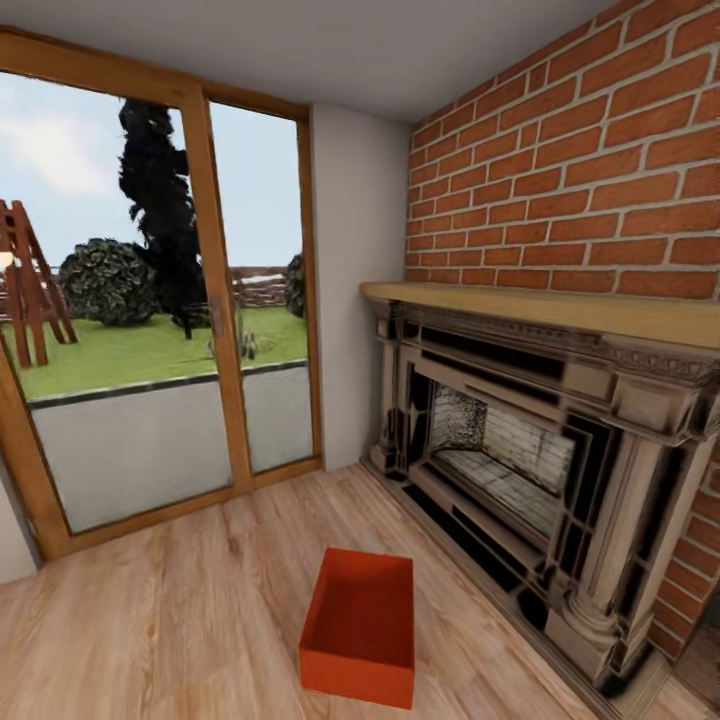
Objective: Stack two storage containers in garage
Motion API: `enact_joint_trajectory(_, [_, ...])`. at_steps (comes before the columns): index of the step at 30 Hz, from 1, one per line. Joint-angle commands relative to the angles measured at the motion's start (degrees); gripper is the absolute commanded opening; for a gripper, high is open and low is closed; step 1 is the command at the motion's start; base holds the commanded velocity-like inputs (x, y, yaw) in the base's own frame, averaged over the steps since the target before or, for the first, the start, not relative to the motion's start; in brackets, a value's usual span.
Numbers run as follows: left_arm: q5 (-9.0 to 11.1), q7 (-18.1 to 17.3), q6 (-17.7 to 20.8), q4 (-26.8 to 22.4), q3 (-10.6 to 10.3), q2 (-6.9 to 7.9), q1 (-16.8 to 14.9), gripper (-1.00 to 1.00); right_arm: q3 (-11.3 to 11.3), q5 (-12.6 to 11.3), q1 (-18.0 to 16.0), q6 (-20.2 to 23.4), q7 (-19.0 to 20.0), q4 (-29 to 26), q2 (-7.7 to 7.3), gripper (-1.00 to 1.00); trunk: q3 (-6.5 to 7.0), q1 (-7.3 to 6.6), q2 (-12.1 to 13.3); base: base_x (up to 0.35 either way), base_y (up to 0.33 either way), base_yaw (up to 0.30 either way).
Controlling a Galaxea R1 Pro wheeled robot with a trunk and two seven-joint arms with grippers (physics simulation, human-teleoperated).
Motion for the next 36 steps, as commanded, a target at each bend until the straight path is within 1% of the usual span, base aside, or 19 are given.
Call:
enact_joint_trajectory(1, [0.2,0.0,-0.2,0.0,0.2,0.0,0.0,1.0,0.5,-0.2,-0.1,-0.3,-0.2,0.2,0.02,1.0,-0.07,0.04,0.0,0.326,0.147,-0.248])
enact_joint_trajectory(27, [0.2,0.0,-0.3,0.0,0.2,0.0,0.0,1.0,0.6,-0.3,-0.1,-0.1,-0.2,0.2,0.02,1.0,-0.07,0.04,0.0,0.326,0.147,-0.246])
enact_joint_trajectory(33, [0.2,0.0,-0.5,0.0,0.3,0.0,0.0,1.0,0.6,-0.3,-0.1,-0.2,-0.2,0.2,0.02,1.0,-0.07,0.04,0.0,0.31,0.057,-0.039])
enact_joint_trajectory(36, [0.2,0.0,-0.6,0.0,0.3,0.0,0.0,1.0,0.5,-0.3,-0.1,-0.1,-0.2,0.2,0.02,1.0,-0.07,0.04,0.0,0.09,0.001,0.0])
